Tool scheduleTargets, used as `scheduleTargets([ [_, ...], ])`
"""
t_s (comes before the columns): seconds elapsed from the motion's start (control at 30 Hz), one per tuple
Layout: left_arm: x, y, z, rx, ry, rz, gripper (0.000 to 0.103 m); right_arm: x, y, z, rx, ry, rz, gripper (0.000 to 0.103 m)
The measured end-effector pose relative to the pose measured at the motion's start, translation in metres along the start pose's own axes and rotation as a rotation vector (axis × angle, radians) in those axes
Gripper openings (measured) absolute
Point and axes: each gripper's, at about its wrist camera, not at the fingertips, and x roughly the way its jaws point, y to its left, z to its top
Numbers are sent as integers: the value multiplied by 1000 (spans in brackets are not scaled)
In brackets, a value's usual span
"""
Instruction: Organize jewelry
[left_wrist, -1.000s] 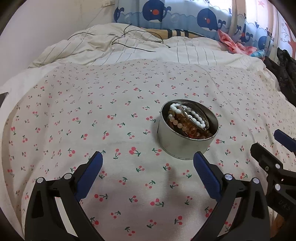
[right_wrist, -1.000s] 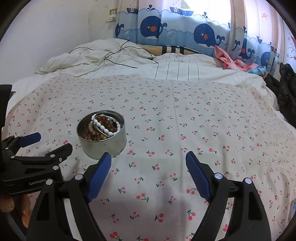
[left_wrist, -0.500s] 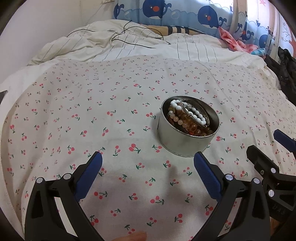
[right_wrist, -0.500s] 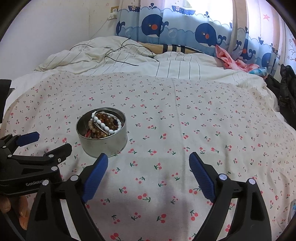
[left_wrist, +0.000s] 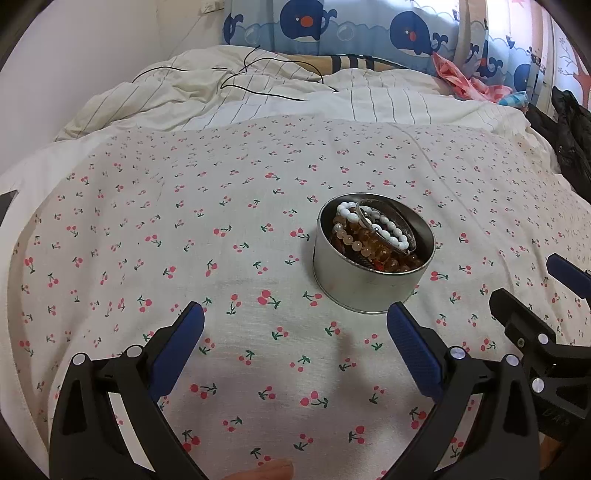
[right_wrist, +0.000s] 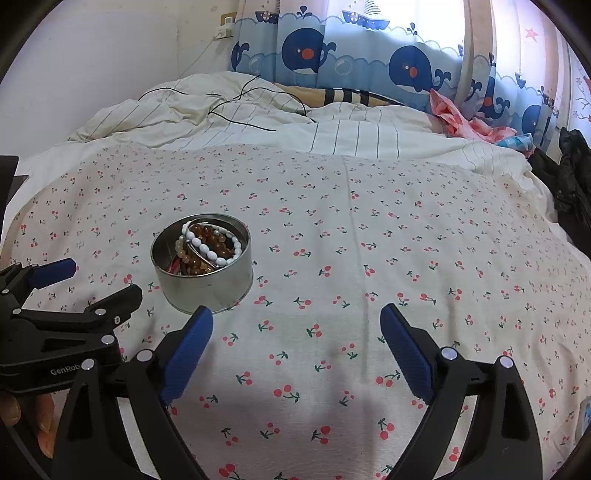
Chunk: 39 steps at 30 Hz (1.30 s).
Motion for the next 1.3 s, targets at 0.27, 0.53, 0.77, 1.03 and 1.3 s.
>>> scheduleTargets([
  [0.27, 0, -1, 0, 6, 2, 1, 95, 1, 1, 0, -1, 3, 4, 88],
  [0.53, 0, -2, 0, 13, 5, 15, 95, 1, 2, 0, -1, 6, 5, 89],
  [0.77, 2, -1, 0, 16, 6, 29, 95, 3, 2, -1, -4, 10, 8, 89],
  [1.03, 3, 0, 1, 18, 5, 36, 95, 3, 2, -1, -5, 10, 9, 89],
  [1.3, 3, 1, 0, 19, 9, 41, 95, 3, 2, -1, -5, 10, 9, 89],
])
